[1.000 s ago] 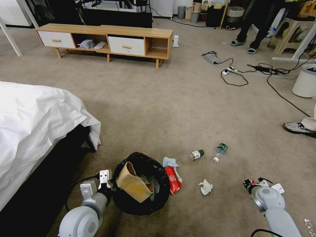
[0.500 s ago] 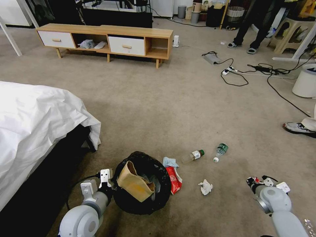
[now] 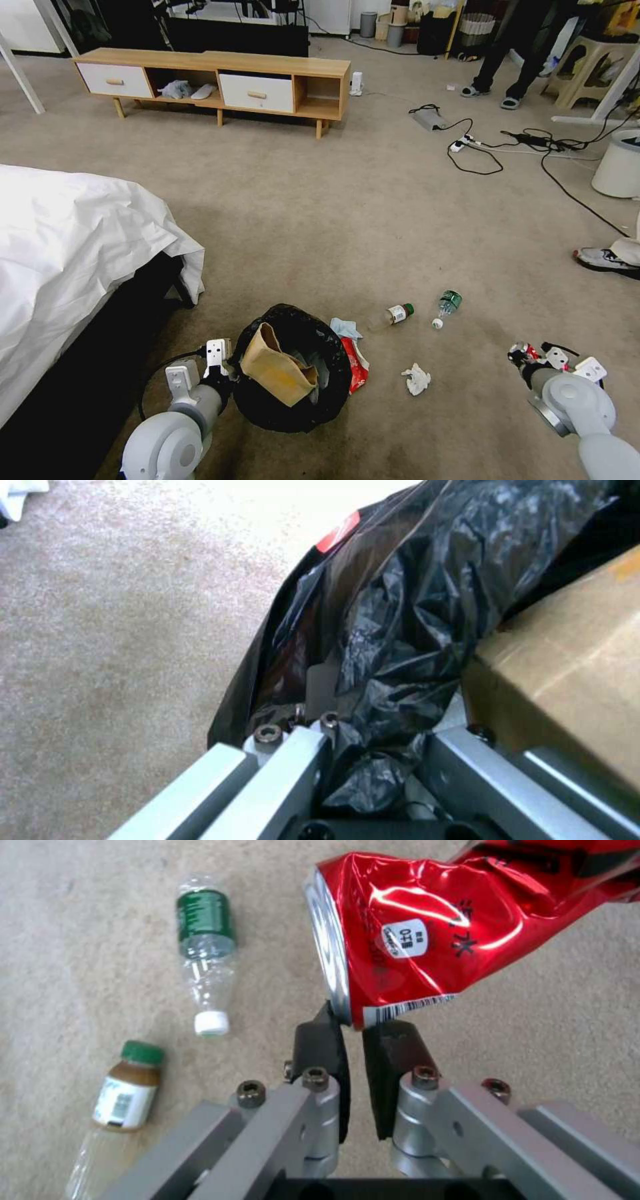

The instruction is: Pick up the trash bin and place the garbage on the floor into it.

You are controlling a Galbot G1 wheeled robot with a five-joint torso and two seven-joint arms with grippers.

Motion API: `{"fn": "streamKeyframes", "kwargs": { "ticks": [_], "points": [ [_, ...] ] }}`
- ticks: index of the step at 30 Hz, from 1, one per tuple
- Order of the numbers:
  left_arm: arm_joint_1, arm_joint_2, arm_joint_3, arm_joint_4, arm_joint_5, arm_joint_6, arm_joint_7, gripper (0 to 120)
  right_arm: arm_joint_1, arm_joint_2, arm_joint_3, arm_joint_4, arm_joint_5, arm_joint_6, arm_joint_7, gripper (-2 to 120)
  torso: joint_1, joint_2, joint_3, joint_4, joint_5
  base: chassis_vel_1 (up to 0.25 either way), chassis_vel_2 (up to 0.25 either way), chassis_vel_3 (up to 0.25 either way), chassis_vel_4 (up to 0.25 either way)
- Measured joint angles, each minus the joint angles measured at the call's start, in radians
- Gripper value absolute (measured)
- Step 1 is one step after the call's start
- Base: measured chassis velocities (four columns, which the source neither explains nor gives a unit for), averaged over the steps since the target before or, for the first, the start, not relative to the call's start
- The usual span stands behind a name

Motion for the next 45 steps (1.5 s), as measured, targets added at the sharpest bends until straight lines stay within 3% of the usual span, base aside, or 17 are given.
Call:
{"fn": "streamKeyframes", "kwargs": {
  "ticks": [22,39,41,44,45],
  "points": [
    [-0.013,-0.022,0.026,-0.002,-0.028,0.017,-0.038,0,-0.117,-0.128,0.005,0.232,0.002,-0.005,-0.012,6,0.000,0.000,0.000,-0.0001,0.0001,0.000,0.000,0.000,0.000],
    [-0.043,-0.016,0.042,0.000,-0.070,0.033,-0.070,0,-0.157,-0.280,0.043,0.460,0.070,-0.009,-0.033,6,0.000,0.000,0.000,-0.0001,0.0001,0.000,0.000,0.000,0.000],
    [-0.042,-0.016,0.042,0.000,-0.070,0.033,-0.070,0,-0.156,-0.289,0.043,0.475,0.073,-0.009,-0.044,6,0.000,0.000,0.000,0.0000,0.0001,0.000,0.000,0.000,0.000],
    [-0.043,-0.019,0.044,0.000,-0.070,0.033,-0.070,0,-0.155,-0.301,0.040,0.479,-0.002,0.027,-0.189,6,0.000,0.000,0.000,-0.0001,0.0000,0.000,0.000,0.000,0.000],
    [-0.043,-0.019,0.044,0.000,-0.070,0.033,-0.070,0,-0.155,-0.301,0.040,0.479,-0.002,0.027,-0.189,6,0.000,0.000,0.000,-0.0001,0.0000,0.000,0.000,0.000,0.000]
  ]
}}
